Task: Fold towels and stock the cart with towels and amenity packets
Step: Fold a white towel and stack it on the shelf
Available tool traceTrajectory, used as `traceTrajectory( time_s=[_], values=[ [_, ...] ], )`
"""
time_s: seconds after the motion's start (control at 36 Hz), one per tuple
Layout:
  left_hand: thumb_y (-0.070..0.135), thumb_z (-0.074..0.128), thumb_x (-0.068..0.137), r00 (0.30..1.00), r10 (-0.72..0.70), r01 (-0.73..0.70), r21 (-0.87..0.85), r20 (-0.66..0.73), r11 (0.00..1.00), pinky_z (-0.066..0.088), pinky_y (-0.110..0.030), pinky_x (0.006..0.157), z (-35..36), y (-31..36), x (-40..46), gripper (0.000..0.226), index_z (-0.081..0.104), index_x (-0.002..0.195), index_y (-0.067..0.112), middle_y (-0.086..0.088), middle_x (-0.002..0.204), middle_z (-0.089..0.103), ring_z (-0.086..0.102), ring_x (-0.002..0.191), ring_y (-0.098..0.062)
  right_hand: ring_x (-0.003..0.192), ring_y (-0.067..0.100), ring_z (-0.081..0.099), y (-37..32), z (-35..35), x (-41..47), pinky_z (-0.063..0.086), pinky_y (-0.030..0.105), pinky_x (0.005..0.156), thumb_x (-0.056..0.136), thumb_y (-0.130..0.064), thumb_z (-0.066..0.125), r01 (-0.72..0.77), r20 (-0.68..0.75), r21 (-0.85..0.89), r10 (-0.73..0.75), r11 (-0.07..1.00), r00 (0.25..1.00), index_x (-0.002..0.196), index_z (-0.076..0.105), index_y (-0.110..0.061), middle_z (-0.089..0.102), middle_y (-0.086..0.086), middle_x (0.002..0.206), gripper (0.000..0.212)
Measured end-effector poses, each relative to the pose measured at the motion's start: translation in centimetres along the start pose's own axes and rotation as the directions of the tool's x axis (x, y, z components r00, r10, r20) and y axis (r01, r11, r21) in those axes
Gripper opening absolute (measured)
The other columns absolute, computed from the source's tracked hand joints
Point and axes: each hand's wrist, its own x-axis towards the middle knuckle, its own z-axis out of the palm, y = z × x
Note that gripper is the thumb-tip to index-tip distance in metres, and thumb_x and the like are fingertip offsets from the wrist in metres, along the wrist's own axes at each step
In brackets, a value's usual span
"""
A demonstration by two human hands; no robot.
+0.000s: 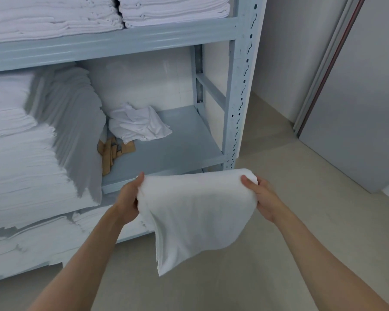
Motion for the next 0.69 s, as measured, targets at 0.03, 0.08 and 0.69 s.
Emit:
traceTrajectory(
  time_s=[0.03, 0.08, 0.69],
  values=[
    [0.042, 0.054, 0.099, 0.999, 0.004, -0.002, -0.058, 0.036, 0.998, 0.053, -0.042, 0.091, -0.2, -0.1, -0.1, 0.042, 0.067, 0.12, 0.008, -0.012, 0.117, 0.073, 0.069, 0.108, -0.03, 0.096, 0.021, 0.074, -0.7, 0.4, 0.0, 0.057, 0.026, 0.066, 0.076, -0.043, 0.077, 0.03, -0.017, -0.02, -0.03, 0.999, 0.999, 0.113, 0.07, -0.017, 0.075, 0.008, 0.111, 0.045],
    [0.033, 0.051, 0.099, 0.998, 0.05, -0.045, -0.137, 0.037, 0.99, 0.048, -0.041, 0.096, -0.6, -0.2, 0.1, 0.037, 0.066, 0.118, 0.005, -0.011, 0.12, 0.069, 0.066, 0.111, -0.032, 0.09, 0.022, 0.074, -1.9, 1.3, 0.0, 0.058, 0.029, 0.066, 0.077, -0.044, 0.076, 0.083, -0.045, -0.077, -0.087, 0.994, 0.995, 0.108, 0.072, -0.014, 0.076, 0.011, 0.106, 0.043],
    [0.013, 0.049, 0.094, 0.951, 0.121, -0.149, -0.08, -0.285, 0.986, 0.042, -0.032, 0.053, 0.5, -1.4, 2.1, 0.024, 0.051, 0.07, 0.01, -0.002, 0.056, 0.049, 0.045, 0.055, -0.018, 0.076, 0.018, 0.055, -6.2, 4.2, 0.9, 0.045, 0.034, 0.07, 0.093, -0.026, 0.069, 0.247, -0.227, -0.279, -0.314, 0.928, 0.922, 0.097, 0.064, -0.012, 0.062, 0.003, 0.084, 0.016]
  ],
)
